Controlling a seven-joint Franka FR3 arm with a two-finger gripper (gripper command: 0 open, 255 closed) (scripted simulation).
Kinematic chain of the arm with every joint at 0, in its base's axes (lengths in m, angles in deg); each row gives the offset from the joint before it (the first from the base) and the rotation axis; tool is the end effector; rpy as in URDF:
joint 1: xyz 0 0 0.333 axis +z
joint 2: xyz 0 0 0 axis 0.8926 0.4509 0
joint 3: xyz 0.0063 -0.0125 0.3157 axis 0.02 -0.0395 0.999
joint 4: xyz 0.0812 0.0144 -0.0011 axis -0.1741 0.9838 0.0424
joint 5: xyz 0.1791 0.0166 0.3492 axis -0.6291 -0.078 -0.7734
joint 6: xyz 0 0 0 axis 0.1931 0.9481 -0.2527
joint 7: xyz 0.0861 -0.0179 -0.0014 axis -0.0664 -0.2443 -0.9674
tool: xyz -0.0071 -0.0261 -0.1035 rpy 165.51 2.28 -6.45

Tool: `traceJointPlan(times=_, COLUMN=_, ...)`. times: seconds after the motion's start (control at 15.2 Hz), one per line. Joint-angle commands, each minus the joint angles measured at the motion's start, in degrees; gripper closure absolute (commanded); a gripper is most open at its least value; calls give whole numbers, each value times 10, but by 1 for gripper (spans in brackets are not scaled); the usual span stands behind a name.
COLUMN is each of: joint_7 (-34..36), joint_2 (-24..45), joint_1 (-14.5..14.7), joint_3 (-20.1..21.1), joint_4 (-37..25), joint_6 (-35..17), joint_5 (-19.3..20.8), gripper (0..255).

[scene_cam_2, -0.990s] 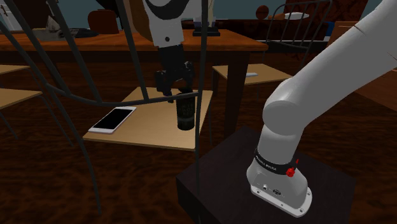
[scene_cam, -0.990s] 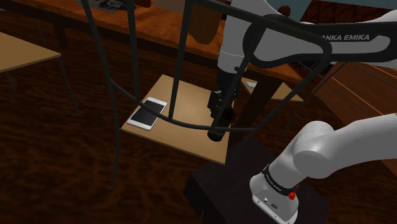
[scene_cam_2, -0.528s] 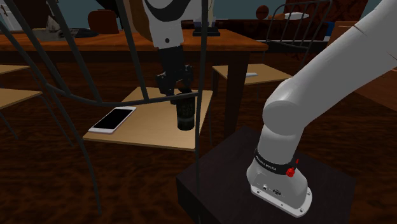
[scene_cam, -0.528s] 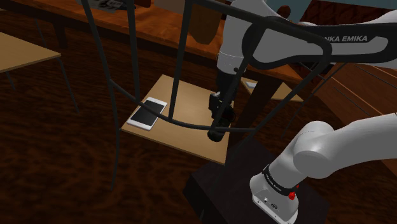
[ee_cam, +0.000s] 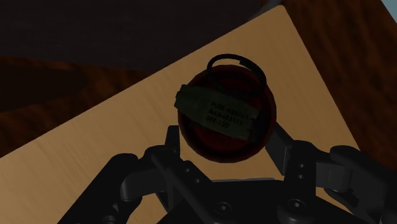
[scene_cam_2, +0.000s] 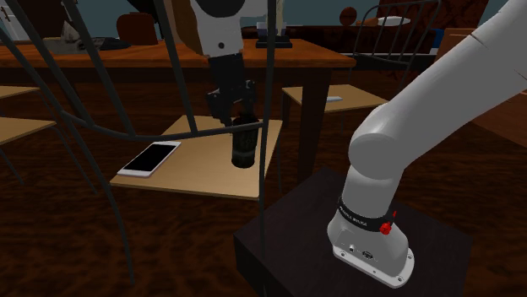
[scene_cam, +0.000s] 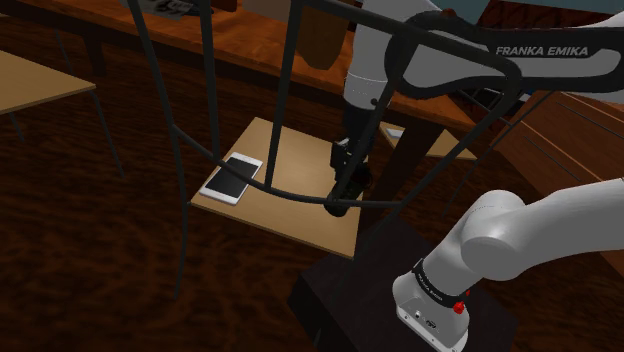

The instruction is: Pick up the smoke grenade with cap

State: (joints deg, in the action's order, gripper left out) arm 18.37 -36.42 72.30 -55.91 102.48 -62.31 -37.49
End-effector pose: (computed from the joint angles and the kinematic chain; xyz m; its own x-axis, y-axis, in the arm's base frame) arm 0.3114 0.1809 0.4767 0.9779 0.1266 -0.1661 0.1344 -0.9903 0.0364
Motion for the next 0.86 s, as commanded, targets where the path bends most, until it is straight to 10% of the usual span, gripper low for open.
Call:
traceJointPlan(times=0.0, joint_7=0, joint_2=-3, joint_1=-1, joint_3=-3, joint_4=-13, joint_6=16, joint_5=2, gripper=255)
traceJointPlan(times=0.79, joint_7=2, joint_2=-5, joint_1=-4, joint_3=-13, joint_4=-90, joint_6=94, joint_5=10, gripper=255)
